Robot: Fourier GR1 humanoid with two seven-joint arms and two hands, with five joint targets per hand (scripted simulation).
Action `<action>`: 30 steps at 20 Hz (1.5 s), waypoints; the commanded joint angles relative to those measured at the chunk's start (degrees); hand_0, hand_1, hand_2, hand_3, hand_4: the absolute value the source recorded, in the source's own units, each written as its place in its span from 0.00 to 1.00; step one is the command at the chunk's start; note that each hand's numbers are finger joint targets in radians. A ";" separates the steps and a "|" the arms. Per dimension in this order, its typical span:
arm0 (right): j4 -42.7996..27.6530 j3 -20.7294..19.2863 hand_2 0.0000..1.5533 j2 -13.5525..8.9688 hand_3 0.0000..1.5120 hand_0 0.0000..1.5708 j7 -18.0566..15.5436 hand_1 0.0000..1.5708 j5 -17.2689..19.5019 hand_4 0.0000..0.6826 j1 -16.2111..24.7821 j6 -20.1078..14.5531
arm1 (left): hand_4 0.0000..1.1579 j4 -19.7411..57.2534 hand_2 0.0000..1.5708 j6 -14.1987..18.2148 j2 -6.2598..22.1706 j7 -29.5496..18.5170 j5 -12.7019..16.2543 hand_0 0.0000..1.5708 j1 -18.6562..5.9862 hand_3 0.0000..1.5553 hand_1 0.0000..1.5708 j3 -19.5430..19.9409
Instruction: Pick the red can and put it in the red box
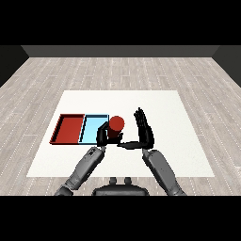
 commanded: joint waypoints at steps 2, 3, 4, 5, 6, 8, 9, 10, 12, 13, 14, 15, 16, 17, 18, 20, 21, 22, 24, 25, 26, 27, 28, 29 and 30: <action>-7.99 -4.27 0.00 -3.59 0.00 0.00 -0.61 0.00 -3.94 0.00 7.36 5.17 | 0.97 -0.39 1.00 0.51 0.06 0.56 -2.57 1.00 -0.35 0.95 1.00 3.21; -10.04 -5.83 0.00 -5.27 0.00 0.00 1.42 0.00 -4.64 0.00 7.54 5.73 | 0.97 -5.54 1.00 1.55 1.79 4.42 -2.87 1.00 0.26 0.95 1.00 2.86; -8.81 -8.44 0.00 -5.25 0.00 0.00 2.04 0.00 -6.09 0.00 5.61 5.69 | 0.98 -6.33 1.00 -1.67 6.06 3.64 -1.15 1.00 1.51 0.95 1.00 5.63; -7.79 -7.87 0.00 -5.91 0.00 0.00 -1.79 0.00 -5.67 0.00 9.60 7.87 | 0.98 -1.98 1.00 -1.55 4.26 2.79 -1.23 1.00 -1.37 0.95 1.00 7.94; -7.35 -10.52 0.00 -7.12 0.00 0.00 -3.22 0.00 -7.28 0.00 9.93 9.84 | 0.98 -0.47 1.00 -1.85 4.36 1.18 -1.87 1.00 -1.41 0.95 1.00 8.39; -12.49 -7.44 0.00 -6.89 0.00 0.00 -2.18 0.00 -4.83 0.00 14.80 7.42 | 0.97 -4.02 1.00 -1.36 9.75 8.36 -1.69 1.00 -3.91 0.96 1.00 11.10; -8.73 -10.85 0.00 -7.31 0.00 0.00 -1.65 0.00 -6.69 0.00 11.53 9.11 | 0.97 -0.93 1.00 -1.54 8.88 4.58 -2.99 1.00 -2.26 0.95 1.00 11.36; -10.51 -9.99 0.00 -6.93 0.00 0.00 -4.75 0.00 -5.92 0.00 16.02 9.20 | 0.98 -3.15 1.00 -1.94 10.38 6.12 -2.38 1.00 -0.89 0.95 1.00 12.27; -9.76 -12.68 0.00 -8.06 0.00 0.00 -3.20 0.00 -7.34 0.00 17.02 9.07 | 0.97 -4.53 1.00 -4.81 15.22 6.58 -1.61 1.00 1.50 0.96 1.00 14.25; -9.38 -13.04 0.00 -8.33 0.00 0.00 -4.14 0.00 -7.32 0.00 18.34 9.79 | 0.96 -1.72 1.00 -2.86 15.10 9.70 -3.18 1.00 -3.80 0.96 1.00 15.00; -7.08 -12.72 0.00 -7.75 0.00 0.00 -2.21 0.00 -6.02 0.00 15.56 8.10 | 0.96 -4.92 1.00 -1.45 18.11 11.67 -4.04 1.00 -0.62 0.96 1.00 15.24; -10.76 -14.44 0.00 -10.18 0.00 0.00 -3.54 0.00 -8.32 0.00 20.53 11.46 | 0.96 -2.38 1.00 -0.73 17.27 13.07 -5.49 1.00 -3.48 0.96 1.00 14.93; -9.16 -15.17 0.00 -9.45 0.00 0.00 -2.54 0.00 -8.85 0.00 18.62 10.79 | 0.97 -0.28 1.00 -4.83 19.94 9.66 -4.46 1.00 0.36 0.96 1.00 16.23; -6.28 -15.36 0.00 -8.39 0.00 0.00 -4.13 0.00 -9.55 0.00 17.39 11.37 | 0.99 1.36 1.00 -2.77 23.24 13.45 -6.08 1.00 -1.53 0.96 1.00 17.18; -6.93 -15.82 0.00 -8.94 0.00 0.00 -4.99 0.00 -9.71 0.00 19.19 12.13 | 0.98 2.67 0.98 -2.08 24.02 14.53 -8.21 1.00 -1.85 0.95 1.00 16.00; -7.49 -14.71 0.00 -8.45 0.00 0.00 -3.86 0.00 -9.89 0.00 19.31 12.31 | 0.96 9.04 0.98 -4.50 26.33 16.61 -7.72 1.00 -3.53 0.95 1.00 17.80; -5.40 -14.52 0.00 -7.82 0.00 0.00 -5.39 0.00 -8.58 0.00 18.44 11.88 | 0.96 13.35 0.99 -4.90 25.42 13.14 -7.89 1.00 -0.70 0.96 1.00 18.01; -4.41 -16.63 0.00 -8.66 0.00 0.00 -3.35 0.00 -10.40 0.00 17.08 12.00 | 0.96 17.08 0.99 -7.89 27.80 15.17 -6.66 1.00 -2.95 0.96 1.00 19.50; -3.95 -13.71 0.00 -7.06 0.00 0.00 -2.78 0.00 -6.88 0.00 15.90 9.39 | 0.91 24.73 0.99 -8.34 28.29 15.54 -8.64 1.00 -5.60 0.96 1.00 19.19; -4.54 -18.76 0.00 -10.72 0.00 0.00 -2.25 0.00 -10.32 0.00 16.63 12.58 | 0.91 23.87 0.99 -8.19 27.62 16.06 -8.63 1.00 -3.35 0.95 1.00 18.94; -3.88 -15.44 0.00 -8.56 0.00 0.00 -4.75 0.00 -8.03 0.00 19.64 11.73 | 0.91 30.92 0.99 -9.36 29.90 16.82 -10.02 1.00 -7.50 0.95 1.00 19.26; -3.97 -15.97 0.00 -7.99 0.00 0.00 -3.93 0.00 -8.61 0.00 16.90 11.18 | 0.91 32.85 0.99 -7.99 29.93 18.39 -11.41 1.00 -6.76 0.94 1.00 18.51; -3.42 -16.35 0.00 -7.94 0.00 0.00 -3.28 0.00 -9.41 0.00 16.84 11.42 | 0.88 37.26 0.97 -9.33 28.91 17.67 -11.30 1.00 -8.15 0.92 1.00 18.72; -0.99 -16.66 0.00 -7.80 0.00 0.00 -6.12 0.00 -9.17 0.00 16.06 12.90 | 0.87 40.09 0.97 -10.10 30.70 17.99 -12.33 1.00 -7.94 0.91 1.00 18.41; -0.76 -16.93 0.00 -7.21 0.00 0.00 -5.03 0.00 -10.14 0.00 14.22 12.69 | 0.84 43.34 0.91 -9.68 29.94 21.48 -12.75 0.96 -11.11 0.88 0.96 18.34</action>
